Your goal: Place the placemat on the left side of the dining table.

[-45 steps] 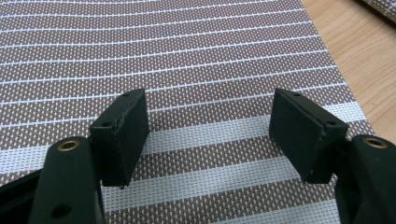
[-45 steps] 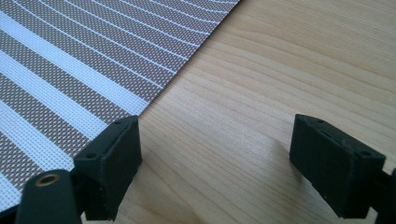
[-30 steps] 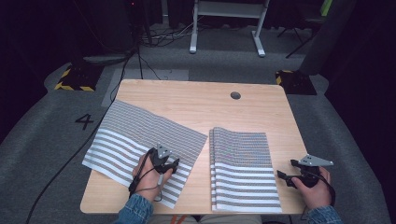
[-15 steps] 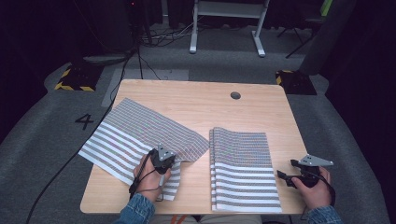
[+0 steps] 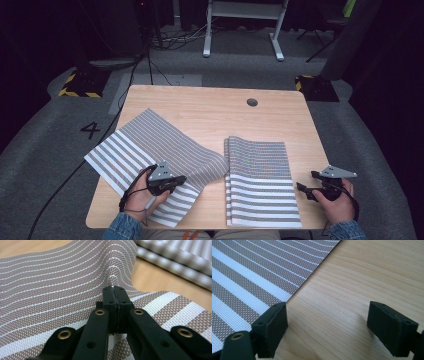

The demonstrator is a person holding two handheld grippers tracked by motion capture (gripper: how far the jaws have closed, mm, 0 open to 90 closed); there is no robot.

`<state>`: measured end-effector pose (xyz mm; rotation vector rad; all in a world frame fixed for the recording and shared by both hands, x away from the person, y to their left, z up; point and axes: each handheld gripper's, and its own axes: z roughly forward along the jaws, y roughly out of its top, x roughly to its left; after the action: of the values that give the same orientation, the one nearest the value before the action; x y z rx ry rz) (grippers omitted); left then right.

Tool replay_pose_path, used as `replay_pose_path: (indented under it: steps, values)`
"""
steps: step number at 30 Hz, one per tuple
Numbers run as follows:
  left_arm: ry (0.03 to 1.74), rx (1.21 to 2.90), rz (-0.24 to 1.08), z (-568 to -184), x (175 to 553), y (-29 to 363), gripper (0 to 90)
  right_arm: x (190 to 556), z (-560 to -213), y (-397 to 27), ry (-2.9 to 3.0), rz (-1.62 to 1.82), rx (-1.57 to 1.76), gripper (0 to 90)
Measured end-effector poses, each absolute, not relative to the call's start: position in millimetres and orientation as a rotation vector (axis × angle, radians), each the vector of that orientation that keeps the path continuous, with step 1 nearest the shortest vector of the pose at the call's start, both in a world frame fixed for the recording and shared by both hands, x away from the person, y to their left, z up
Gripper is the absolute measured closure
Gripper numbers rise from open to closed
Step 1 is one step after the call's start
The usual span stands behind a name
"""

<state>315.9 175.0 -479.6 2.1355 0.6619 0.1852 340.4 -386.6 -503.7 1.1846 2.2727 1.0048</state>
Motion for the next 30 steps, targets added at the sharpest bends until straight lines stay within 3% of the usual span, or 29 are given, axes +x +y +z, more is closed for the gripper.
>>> replay_pose_path:
  steps: [10, 15, 17, 19, 20, 23, 27, 30]
  values:
    - [0.420, 2.177, -0.016, -483.2, 295.0, 188.9, 89.0, 340.4, -503.7, -386.6, 2.273, 1.005, 1.184, 16.4]
    - [0.425, 2.170, -0.064, -485.7, 294.0, 191.6, 87.5, 340.5, -503.7, -386.5, 2.272, 1.004, 1.185, 16.4]
    - [0.433, 2.137, -0.072, -485.5, 294.0, 191.6, 74.6, 340.4, -503.7, -386.4, 2.272, 1.004, 1.187, 16.4]
    - [0.462, 2.127, -0.067, -483.0, 293.5, 192.6, 53.6, 340.5, -503.7, -386.5, 2.272, 1.004, 1.185, 16.4]
    - [0.484, 2.120, -0.057, -480.2, 292.6, 194.1, 47.2, 340.5, -503.7, -386.5, 2.272, 1.004, 1.185, 16.4]
    - [0.628, 2.072, 0.060, -468.6, 294.2, 205.2, 37.6, 340.5, -503.7, -386.5, 2.272, 1.004, 1.185, 16.4]
    - [0.963, 2.032, 0.379, -463.3, 303.7, 231.8, 37.1, 340.4, -503.7, -386.5, 2.272, 1.004, 1.185, 16.4]
    - [1.229, 1.959, 0.491, -470.9, 307.7, 251.2, 35.9, 340.5, -503.7, -386.5, 2.272, 1.004, 1.185, 16.4]
